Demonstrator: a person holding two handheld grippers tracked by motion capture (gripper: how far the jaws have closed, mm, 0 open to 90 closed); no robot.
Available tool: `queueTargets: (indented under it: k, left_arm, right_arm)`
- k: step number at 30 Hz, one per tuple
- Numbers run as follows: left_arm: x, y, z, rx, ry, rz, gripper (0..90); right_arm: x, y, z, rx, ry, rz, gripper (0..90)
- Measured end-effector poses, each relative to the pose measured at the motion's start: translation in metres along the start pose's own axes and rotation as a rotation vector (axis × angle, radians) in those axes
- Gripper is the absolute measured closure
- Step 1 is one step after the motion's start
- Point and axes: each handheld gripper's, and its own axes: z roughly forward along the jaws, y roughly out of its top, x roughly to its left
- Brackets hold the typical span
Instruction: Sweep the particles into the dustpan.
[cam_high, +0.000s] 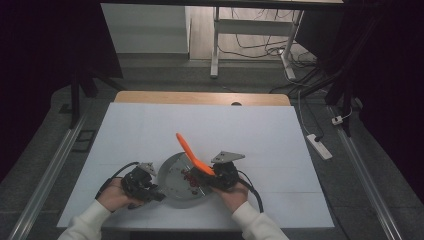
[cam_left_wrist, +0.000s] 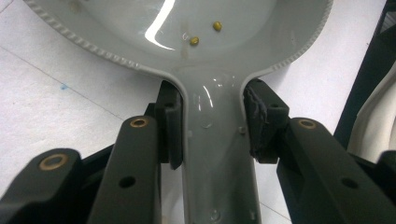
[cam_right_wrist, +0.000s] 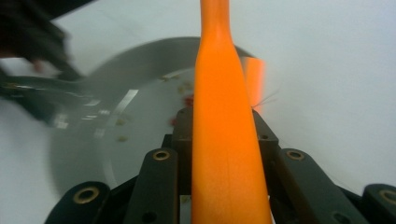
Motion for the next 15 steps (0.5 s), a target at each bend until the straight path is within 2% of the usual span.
queueTargets:
  k: [2,4,6,10,15]
  left_arm:
    - [0.0,0.0,0.0,-0.001,0.0,-0.001,61.8]
    - [0.0,-0.001,0.0,-0.001,-0.003,0.0,61.8]
    - [0.001,-0.001,0.0,-0.003,-0.005,0.0,61.8]
    - [0.001,-0.001,0.0,-0.005,-0.003,0.002,61.8]
    - [0.001,-0.002,0.0,-0.013,-0.002,0.0,61.8]
  right_arm:
    - [0.003,0.003,-0.002,-0.018,-0.002,-0.029,70.8]
    - [-0.002,0.006,-0.008,-0.045,-0.032,-0.031,70.8]
    - [-0.014,0.008,-0.018,-0.072,-0.073,-0.002,70.8]
    - [-0.035,0.006,-0.034,-0.09,-0.142,0.024,70.8]
    - [-0.053,0.003,-0.042,-0.086,-0.173,0.062,70.8]
